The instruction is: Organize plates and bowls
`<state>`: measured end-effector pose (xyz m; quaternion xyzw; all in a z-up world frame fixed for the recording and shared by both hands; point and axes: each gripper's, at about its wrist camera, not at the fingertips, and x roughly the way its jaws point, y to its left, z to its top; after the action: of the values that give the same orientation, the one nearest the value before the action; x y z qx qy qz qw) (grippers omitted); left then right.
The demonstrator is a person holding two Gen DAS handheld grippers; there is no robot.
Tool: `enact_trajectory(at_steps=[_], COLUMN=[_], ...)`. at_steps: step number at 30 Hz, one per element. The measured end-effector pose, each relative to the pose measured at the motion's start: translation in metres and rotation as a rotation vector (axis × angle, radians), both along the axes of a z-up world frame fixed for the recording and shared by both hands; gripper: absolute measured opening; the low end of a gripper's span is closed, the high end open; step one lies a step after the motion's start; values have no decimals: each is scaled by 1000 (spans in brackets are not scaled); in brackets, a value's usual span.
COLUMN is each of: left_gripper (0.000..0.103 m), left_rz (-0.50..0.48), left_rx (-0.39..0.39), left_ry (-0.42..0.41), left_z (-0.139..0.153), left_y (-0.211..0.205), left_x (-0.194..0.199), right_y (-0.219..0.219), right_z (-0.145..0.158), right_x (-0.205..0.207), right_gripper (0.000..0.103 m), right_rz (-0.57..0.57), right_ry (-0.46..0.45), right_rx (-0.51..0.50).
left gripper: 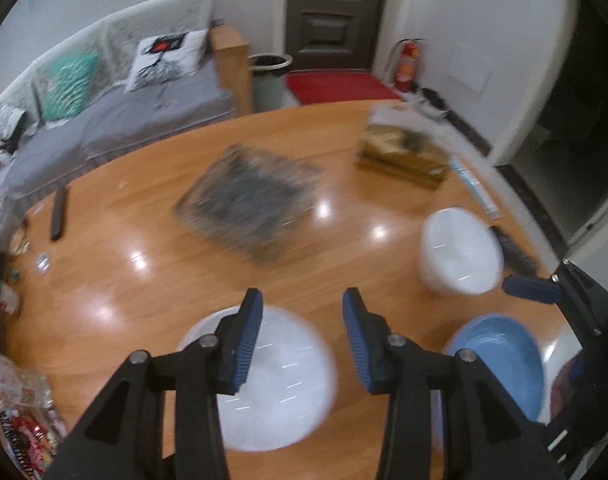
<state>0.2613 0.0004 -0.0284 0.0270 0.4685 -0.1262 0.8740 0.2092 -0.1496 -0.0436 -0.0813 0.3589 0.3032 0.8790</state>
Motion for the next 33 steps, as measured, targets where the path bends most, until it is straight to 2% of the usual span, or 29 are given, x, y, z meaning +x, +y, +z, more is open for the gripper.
enact_trajectory(at_steps=[2, 5, 11, 14, 17, 19, 25, 27, 29, 33], left_gripper=[38, 39, 39, 39, 39, 39, 39, 36, 26, 20], left_rz=[-20, -56, -86, -88, -101, -111, -130, -131, -134, -124], left_rx=[-8, -14, 9, 4, 2, 2, 9, -5, -7, 5], left_ry=[3, 18, 81, 110, 124, 131, 150, 160, 162, 150], left_z=[1, -4, -39, -55, -70, -80, -100, -104, -105, -107], left_y=[-20, -57, -115, -130, -141, -147, -157, -158, -159, -159], left_x=[4, 14, 39, 50, 59, 64, 75, 77, 78, 79], right_y=[-31, -70, -109, -115, -120, -121, -107, -106, -106, -106], right_z=[0, -9, -37, -57, -73, -80, -96, -99, -100, -104], right_x=[-5, -2, 10, 22, 38, 45, 66, 71, 76, 85], right_gripper=[102, 102, 102, 102, 102, 100, 100, 100, 100, 98], right_rz=[-44, -106, -107, -68, -46, -14, 43, 45, 46, 54], right_ry=[-51, -51, -70, -62, -16, 9, 49, 50, 57, 75], right_rx=[-26, -50, -134, -157, -126, -96, -87, -86, -79, -61])
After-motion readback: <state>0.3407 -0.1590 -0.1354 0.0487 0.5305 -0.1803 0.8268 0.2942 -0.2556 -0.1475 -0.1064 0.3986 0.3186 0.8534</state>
